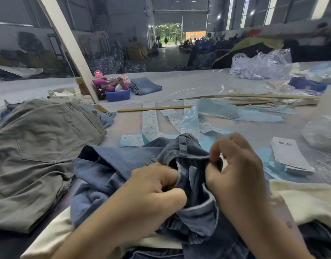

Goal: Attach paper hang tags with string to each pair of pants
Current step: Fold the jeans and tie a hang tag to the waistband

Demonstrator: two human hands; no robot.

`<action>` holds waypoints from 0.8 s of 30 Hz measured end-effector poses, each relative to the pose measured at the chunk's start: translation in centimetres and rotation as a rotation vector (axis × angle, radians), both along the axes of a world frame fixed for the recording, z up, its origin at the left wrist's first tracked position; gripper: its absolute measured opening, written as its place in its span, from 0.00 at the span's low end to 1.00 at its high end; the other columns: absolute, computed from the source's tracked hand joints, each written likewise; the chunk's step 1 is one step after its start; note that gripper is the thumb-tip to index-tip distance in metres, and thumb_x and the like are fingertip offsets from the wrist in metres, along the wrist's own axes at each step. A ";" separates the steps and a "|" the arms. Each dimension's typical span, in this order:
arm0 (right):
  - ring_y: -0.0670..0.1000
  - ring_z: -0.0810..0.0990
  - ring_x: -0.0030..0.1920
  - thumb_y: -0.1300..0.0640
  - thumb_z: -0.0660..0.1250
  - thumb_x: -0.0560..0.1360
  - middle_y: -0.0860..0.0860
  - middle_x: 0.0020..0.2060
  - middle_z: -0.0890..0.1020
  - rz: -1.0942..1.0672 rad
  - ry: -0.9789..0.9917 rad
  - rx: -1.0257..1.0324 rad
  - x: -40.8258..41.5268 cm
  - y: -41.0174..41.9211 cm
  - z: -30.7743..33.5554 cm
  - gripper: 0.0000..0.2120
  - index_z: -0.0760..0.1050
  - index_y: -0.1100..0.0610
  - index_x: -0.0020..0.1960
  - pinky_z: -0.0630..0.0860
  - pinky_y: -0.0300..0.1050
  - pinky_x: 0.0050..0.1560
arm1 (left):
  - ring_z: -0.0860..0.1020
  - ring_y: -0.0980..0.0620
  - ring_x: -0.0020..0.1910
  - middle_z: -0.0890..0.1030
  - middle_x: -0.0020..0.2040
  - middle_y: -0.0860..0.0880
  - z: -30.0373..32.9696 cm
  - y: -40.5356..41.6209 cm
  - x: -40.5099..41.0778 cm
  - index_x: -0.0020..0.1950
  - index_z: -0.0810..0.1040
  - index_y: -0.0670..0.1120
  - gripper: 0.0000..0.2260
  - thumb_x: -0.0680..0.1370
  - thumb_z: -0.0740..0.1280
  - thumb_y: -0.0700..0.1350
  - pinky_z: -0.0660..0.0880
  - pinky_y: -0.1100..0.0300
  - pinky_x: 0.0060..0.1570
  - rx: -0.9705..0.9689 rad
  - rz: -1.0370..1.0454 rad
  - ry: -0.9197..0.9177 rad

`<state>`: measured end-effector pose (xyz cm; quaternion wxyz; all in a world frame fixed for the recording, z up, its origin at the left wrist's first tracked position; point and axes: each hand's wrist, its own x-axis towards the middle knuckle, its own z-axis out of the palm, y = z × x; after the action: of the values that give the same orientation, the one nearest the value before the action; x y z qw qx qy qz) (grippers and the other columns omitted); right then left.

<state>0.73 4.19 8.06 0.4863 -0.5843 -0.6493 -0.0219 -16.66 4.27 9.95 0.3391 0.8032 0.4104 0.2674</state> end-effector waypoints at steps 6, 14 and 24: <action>0.41 0.70 0.26 0.32 0.66 0.65 0.48 0.26 0.75 0.446 0.174 -0.330 0.6 -2.7 1.1 0.22 0.76 0.53 0.35 0.64 0.33 0.25 | 0.72 0.60 0.49 0.76 0.41 0.55 -0.7 -0.4 1.5 0.40 0.75 0.47 0.16 0.65 0.55 0.56 0.68 0.51 0.53 0.208 0.059 0.093; 0.51 0.72 0.33 0.45 0.68 0.69 0.59 0.31 0.77 0.580 0.431 -0.567 2.1 -2.2 0.7 0.12 0.80 0.54 0.38 0.69 0.50 0.37 | 0.73 0.57 0.48 0.75 0.40 0.49 -0.4 -0.4 1.5 0.36 0.66 0.42 0.11 0.66 0.59 0.50 0.67 0.51 0.54 0.131 0.050 0.129; 0.54 0.72 0.35 0.54 0.65 0.71 0.56 0.33 0.73 0.661 0.723 -0.492 3.1 -1.8 -1.4 0.06 0.76 0.55 0.36 0.70 0.48 0.40 | 0.62 0.56 0.24 0.62 0.24 0.53 0.5 -0.6 2.2 0.32 0.63 0.46 0.20 0.68 0.61 0.61 0.60 0.61 0.27 -0.020 0.275 0.093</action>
<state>3.84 2.43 6.67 0.5083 -0.4159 -0.5759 0.4868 -14.47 3.70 10.41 0.2878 0.7474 0.5346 0.2698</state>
